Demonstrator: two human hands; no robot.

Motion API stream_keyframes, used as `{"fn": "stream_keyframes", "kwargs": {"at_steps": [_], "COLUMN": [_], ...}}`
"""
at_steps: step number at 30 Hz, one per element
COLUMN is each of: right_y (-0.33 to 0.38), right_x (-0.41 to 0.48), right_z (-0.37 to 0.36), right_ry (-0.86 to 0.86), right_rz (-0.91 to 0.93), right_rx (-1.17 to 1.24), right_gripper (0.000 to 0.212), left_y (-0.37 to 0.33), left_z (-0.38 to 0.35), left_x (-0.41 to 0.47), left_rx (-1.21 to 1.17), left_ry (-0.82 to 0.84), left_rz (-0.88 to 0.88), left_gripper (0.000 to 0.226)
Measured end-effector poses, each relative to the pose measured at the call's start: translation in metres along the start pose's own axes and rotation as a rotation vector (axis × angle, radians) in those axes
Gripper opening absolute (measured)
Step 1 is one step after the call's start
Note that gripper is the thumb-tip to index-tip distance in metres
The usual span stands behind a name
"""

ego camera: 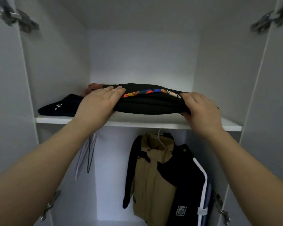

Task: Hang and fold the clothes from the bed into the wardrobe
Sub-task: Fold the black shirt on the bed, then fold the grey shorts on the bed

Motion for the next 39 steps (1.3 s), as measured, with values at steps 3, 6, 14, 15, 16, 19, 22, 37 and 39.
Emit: {"fn": "stream_keyframes", "kwargs": {"at_steps": [3, 6, 14, 15, 16, 19, 22, 37, 39], "right_y": [-0.048, -0.09, -0.1, -0.101, -0.102, -0.106, -0.111, -0.158, -0.16], "right_x": [0.005, 0.001, -0.001, 0.001, 0.004, 0.016, 0.024, 0.043, 0.04], "right_z": [-0.04, -0.079, -0.094, -0.097, -0.101, -0.119, -0.139, -0.213, -0.21], "right_ry": [0.19, 0.46, 0.669, 0.684, 0.696, 0.734, 0.81, 0.855, 0.811], "right_rz": [-0.125, -0.319, -0.262, -0.261, -0.266, -0.274, -0.288, -0.672, -0.696], "right_rx": [-0.138, -0.208, -0.232, -0.231, -0.224, -0.249, -0.293, -0.266, -0.245], "right_gripper": [0.057, 0.055, 0.067, 0.063, 0.057, 0.041, 0.033, 0.036, 0.033], "left_y": [-0.006, -0.034, -0.092, -0.094, -0.097, -0.114, -0.123, -0.144, -0.145], "left_z": [-0.077, -0.144, -0.226, -0.236, -0.246, -0.269, -0.295, -0.378, -0.367], "left_x": [0.053, 0.096, 0.189, 0.198, 0.206, 0.24, 0.274, 0.299, 0.296], "left_rx": [-0.093, -0.124, -0.168, -0.137, -0.096, -0.051, -0.256, -0.747, -0.695], "left_ry": [0.213, 0.53, 0.573, 0.6, 0.632, 0.679, 0.723, 0.74, 0.725], "left_rz": [-0.042, -0.055, -0.111, -0.11, -0.108, -0.096, -0.034, 0.033, 0.013], "left_gripper": [0.077, 0.09, 0.088, 0.086, 0.086, 0.082, 0.068, 0.082, 0.083]}}
Point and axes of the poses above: each hand's wrist, its own x-axis towards the middle knuckle, its own z-axis out of the back of the hand, y = z × x, the point moved 9 cm from there along x, towards the middle knuckle, and after that the axes turned 6 degrees about -z, right-handed, at the moved point
